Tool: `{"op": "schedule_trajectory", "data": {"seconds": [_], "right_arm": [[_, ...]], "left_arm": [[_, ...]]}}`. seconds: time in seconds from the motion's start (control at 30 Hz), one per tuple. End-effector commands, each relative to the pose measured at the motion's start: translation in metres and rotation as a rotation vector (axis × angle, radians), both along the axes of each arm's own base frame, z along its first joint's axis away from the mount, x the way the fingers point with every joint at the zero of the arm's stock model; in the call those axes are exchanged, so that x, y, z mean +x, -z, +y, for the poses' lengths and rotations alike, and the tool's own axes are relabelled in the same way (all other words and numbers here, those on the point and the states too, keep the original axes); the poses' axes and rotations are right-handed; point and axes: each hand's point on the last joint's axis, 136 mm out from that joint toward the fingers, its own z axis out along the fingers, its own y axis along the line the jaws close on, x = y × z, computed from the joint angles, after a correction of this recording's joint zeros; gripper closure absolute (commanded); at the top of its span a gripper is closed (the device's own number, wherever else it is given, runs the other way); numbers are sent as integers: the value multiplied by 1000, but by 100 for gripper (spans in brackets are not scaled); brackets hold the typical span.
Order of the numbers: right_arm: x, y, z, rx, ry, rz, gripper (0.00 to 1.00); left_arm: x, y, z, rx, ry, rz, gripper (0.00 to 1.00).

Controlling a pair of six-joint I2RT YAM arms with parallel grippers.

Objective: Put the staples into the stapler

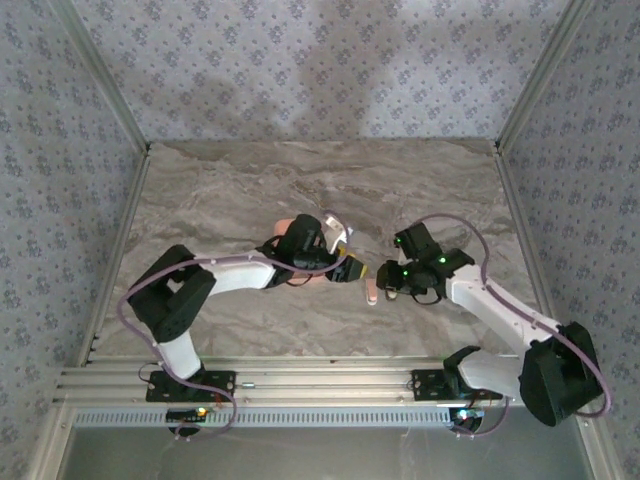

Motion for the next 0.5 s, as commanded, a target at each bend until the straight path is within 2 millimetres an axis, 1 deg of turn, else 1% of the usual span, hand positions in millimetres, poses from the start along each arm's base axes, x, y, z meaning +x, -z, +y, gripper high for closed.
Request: {"op": "schedule_trajectory", "data": {"seconds": [0.0, 0.2, 0.37, 0.47], "right_arm": [[-2, 5, -1, -107, -38, 20, 61], [-4, 17, 12, -199, -103, 71, 59], [-6, 28, 16, -248, -124, 110, 58], [-7, 33, 16, -263, -129, 124, 58]], "left_arm": [[12, -19, 19, -21, -109, -69, 35], [12, -16, 57, 36, -225, -125, 33], [9, -14, 77, 58, -276, -151, 32], [8, -13, 85, 64, -292, -157, 32]]}}
